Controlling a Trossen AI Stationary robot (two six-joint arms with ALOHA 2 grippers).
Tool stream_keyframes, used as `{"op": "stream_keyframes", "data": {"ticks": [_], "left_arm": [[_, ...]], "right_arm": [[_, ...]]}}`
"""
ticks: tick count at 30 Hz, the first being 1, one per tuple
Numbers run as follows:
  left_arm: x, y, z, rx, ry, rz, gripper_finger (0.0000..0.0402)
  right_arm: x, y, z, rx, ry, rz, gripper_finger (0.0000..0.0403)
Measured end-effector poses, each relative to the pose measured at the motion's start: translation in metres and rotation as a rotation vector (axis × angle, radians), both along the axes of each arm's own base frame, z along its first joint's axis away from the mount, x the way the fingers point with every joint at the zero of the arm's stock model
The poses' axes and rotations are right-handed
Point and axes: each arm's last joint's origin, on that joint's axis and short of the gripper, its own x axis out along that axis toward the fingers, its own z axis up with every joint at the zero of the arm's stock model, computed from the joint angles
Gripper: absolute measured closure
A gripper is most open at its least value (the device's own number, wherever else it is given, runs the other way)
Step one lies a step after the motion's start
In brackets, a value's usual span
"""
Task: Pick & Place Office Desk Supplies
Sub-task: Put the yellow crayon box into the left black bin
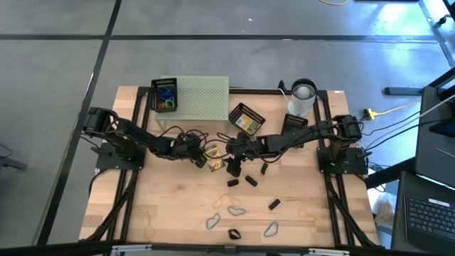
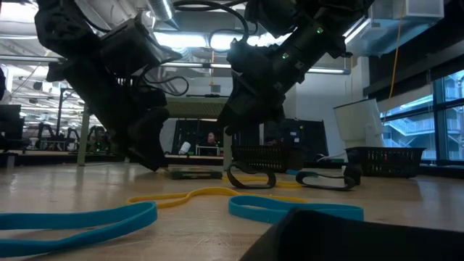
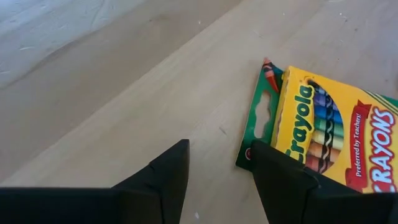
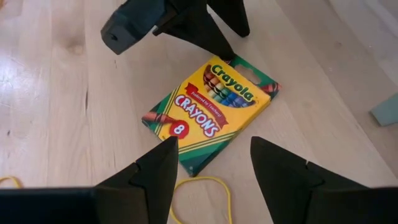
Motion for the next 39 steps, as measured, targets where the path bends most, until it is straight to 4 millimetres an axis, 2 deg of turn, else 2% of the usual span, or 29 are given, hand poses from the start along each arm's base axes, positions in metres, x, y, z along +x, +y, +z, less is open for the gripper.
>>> {"op": "stream_keyframes", "data": {"ticks": [4, 13, 26, 39], "left_arm": [[0.001, 0.000, -0.005, 0.013, 0.009, 0.007, 0.0276], [0.007, 0.000, -0.009, 0.019, -0.004, -0.035, 0.0393], [0.017, -0.006, -0.004, -0.051, -0.099, -0.205, 0.0401], [0.018, -0.006, -0.003, -0.045, -0.114, -0.200, 0.0401]], "right_arm": [[0.000, 0.000, 0.000, 0.000, 0.000, 0.000, 0.0200], [0.000, 0.000, 0.000, -0.001, 0.001, 0.001, 0.0200], [-0.005, 0.000, -0.006, 0.009, 0.075, -0.016, 0.0200], [-0.026, 0.012, -0.031, 0.032, 0.193, -0.022, 0.0200]]}}
